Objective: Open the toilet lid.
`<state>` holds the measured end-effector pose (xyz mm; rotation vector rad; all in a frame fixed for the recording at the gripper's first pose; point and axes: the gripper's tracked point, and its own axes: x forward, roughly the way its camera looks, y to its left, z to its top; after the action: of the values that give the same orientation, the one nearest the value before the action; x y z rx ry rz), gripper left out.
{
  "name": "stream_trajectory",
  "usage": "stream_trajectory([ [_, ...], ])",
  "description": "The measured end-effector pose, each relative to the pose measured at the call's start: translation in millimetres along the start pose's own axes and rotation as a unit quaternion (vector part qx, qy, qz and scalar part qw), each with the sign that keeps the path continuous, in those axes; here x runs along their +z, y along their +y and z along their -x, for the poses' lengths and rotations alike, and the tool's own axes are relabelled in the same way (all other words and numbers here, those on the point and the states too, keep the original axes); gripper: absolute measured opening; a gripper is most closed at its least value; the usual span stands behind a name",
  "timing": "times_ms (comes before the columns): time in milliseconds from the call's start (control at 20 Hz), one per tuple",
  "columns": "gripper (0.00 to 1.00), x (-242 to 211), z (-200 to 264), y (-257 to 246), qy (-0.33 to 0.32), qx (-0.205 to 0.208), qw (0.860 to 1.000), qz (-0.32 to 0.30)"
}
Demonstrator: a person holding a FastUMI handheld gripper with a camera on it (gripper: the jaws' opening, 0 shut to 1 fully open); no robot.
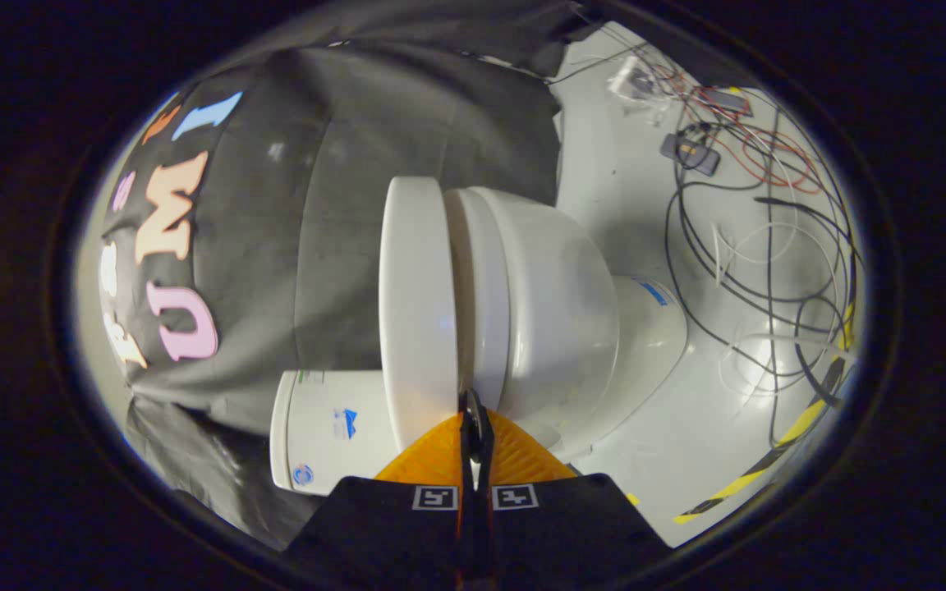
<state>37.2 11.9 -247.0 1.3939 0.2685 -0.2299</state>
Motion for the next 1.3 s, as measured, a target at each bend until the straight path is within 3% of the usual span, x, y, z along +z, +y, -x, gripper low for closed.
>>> stream_trajectory([
  [200,0.01,0,1,-5,-0.026,-0.089,0.995,0.043],
  [300,0.01,-3,6,0,-0.046,-0.114,0.991,0.051],
  [650,0.01,-8,24,49,-0.066,-0.109,0.988,0.088],
  [850,0.01,-14,33,89,-0.083,-0.087,0.989,0.089],
  [1300,0.01,-34,43,146,-0.105,-0.087,0.980,0.141],
])
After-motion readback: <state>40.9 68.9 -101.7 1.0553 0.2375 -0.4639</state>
